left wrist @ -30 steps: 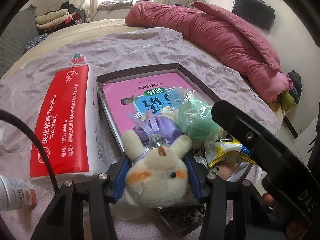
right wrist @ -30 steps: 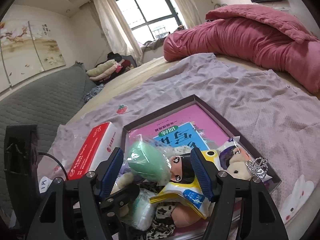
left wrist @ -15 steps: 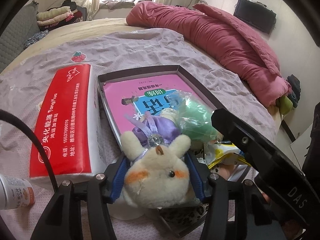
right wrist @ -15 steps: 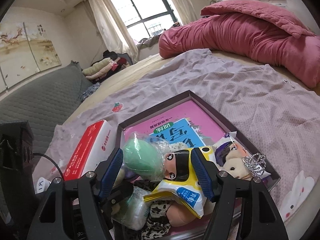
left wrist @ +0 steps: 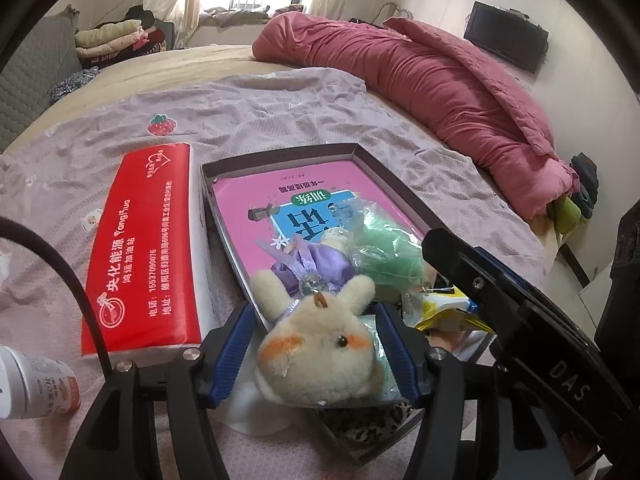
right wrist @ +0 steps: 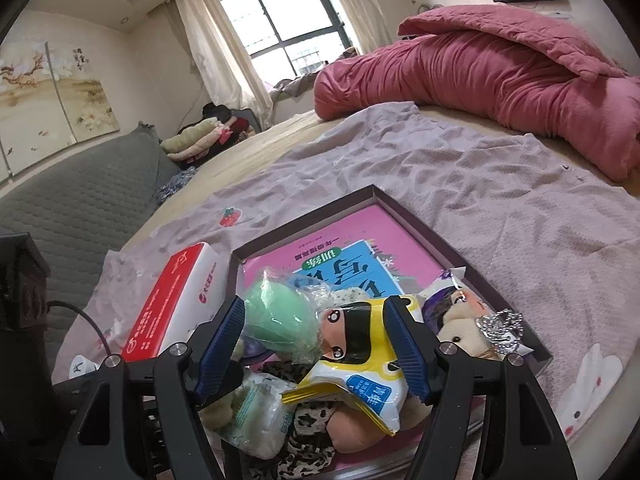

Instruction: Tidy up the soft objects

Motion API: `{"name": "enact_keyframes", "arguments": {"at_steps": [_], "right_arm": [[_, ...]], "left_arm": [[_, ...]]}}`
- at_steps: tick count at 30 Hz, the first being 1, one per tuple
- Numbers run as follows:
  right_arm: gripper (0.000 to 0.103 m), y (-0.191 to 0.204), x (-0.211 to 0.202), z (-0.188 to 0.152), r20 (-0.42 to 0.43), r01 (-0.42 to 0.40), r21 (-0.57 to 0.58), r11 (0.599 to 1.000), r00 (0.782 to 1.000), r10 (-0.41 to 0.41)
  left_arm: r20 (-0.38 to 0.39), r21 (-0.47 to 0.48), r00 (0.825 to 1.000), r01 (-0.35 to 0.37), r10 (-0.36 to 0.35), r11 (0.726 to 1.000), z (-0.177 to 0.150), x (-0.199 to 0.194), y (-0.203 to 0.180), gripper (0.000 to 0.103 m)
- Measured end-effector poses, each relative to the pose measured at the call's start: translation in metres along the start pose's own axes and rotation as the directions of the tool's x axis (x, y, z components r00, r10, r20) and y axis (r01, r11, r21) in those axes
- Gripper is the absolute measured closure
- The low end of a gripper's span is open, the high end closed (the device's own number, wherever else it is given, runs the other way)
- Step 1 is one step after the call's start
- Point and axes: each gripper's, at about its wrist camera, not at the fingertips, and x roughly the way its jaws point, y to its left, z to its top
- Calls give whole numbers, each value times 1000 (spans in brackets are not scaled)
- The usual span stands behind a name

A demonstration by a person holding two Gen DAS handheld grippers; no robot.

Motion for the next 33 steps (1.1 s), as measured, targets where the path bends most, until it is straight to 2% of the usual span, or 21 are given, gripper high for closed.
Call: {"name": "enact_keyframes", "arguments": {"at_steps": [15,26,33], "right_arm": [[29,6,-29,3,38,85,-13,996,996,-84],[29,38,-73,6,142,185,-89,979,975,-171],[28,65,-96,7,148,208,-118,971,971,-190]], "left_arm": [[42,-19,999,-30,31,999,-2,-34,4,38],[80,-46,996,-29,32,999,-4,-70,12,38],[92,-39,995,-23,27,999,-7,-91,11,38]]}}
